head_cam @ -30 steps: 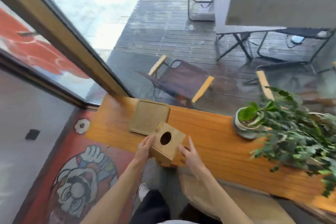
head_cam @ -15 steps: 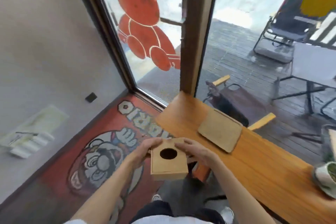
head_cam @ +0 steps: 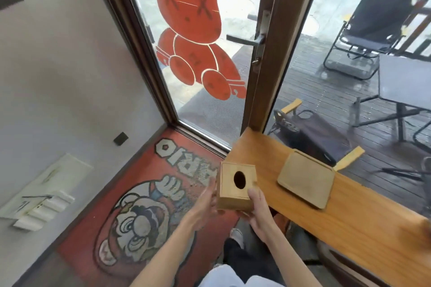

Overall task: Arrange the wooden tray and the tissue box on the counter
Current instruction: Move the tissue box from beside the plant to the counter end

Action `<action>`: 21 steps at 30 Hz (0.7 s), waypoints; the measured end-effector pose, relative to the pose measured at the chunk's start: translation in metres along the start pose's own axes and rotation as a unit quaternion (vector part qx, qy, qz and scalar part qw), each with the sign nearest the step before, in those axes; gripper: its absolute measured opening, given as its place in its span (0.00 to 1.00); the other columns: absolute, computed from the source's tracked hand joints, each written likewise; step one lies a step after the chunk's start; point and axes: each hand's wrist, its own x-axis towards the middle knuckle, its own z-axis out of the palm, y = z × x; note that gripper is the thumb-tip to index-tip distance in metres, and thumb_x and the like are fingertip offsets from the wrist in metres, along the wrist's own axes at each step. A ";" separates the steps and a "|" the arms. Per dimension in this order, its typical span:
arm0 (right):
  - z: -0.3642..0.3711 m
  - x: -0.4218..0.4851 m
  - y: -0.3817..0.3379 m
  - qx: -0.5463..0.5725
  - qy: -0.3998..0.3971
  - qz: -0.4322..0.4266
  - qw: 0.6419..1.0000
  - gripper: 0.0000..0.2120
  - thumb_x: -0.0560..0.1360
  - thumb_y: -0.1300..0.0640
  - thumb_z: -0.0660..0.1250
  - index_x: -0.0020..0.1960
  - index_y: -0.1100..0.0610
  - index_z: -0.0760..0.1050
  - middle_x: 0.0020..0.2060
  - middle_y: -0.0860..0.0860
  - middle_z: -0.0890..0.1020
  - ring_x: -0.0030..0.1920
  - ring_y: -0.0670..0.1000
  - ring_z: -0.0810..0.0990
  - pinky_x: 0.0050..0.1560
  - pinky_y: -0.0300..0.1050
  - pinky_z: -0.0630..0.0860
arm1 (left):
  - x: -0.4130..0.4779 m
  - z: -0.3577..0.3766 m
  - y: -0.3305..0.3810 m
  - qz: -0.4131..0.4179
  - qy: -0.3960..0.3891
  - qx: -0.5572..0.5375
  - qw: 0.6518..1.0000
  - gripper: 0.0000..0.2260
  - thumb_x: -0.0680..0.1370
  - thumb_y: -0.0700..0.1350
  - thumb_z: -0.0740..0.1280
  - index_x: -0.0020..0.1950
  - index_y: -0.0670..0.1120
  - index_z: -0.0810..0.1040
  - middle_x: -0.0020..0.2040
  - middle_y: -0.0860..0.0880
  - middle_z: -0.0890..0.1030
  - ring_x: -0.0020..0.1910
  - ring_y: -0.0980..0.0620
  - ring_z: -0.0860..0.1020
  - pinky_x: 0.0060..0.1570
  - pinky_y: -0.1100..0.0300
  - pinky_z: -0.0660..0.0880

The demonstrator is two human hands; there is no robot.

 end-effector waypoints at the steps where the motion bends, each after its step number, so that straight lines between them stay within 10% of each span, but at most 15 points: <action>1: -0.003 0.006 0.002 0.007 0.007 0.003 1.000 0.28 0.76 0.45 0.71 0.73 0.44 0.67 0.65 0.56 0.81 0.60 0.60 0.83 0.57 0.62 0.81 | 0.010 0.007 0.004 0.002 -0.004 0.026 1.000 0.24 0.73 0.76 0.52 0.53 0.70 0.82 0.53 0.59 0.87 0.45 0.59 0.86 0.49 0.52 0.80; 7: -0.012 0.048 0.002 0.052 0.031 0.023 0.998 0.38 0.71 0.47 0.75 0.76 0.44 0.61 0.66 0.56 0.78 0.64 0.60 0.79 0.53 0.54 0.82 | 0.059 0.015 0.044 -0.030 0.022 0.118 0.992 0.32 0.78 0.67 0.59 0.79 0.56 0.61 0.74 0.49 0.73 0.70 0.47 0.74 0.70 0.44 0.72; 12: -0.010 0.087 -0.021 0.007 0.032 0.030 0.999 0.46 0.64 0.39 0.77 0.77 0.46 0.61 0.67 0.53 0.78 0.65 0.58 0.78 0.64 0.57 0.76 | 0.108 0.010 0.075 -0.021 0.026 0.150 0.988 0.23 0.84 0.56 0.58 0.78 0.53 0.62 0.67 0.48 0.76 0.57 0.54 0.78 0.46 0.60 0.75; 21: 0.009 0.144 -0.033 -0.144 0.135 0.024 0.980 0.32 0.82 0.44 0.58 0.81 0.53 0.54 0.80 0.50 0.61 0.79 0.52 0.60 0.79 0.53 0.59 | 0.192 0.010 0.085 -0.012 -0.013 0.198 0.980 0.19 0.82 0.48 0.65 0.69 0.51 0.61 0.64 0.49 0.75 0.56 0.57 0.78 0.44 0.64 0.74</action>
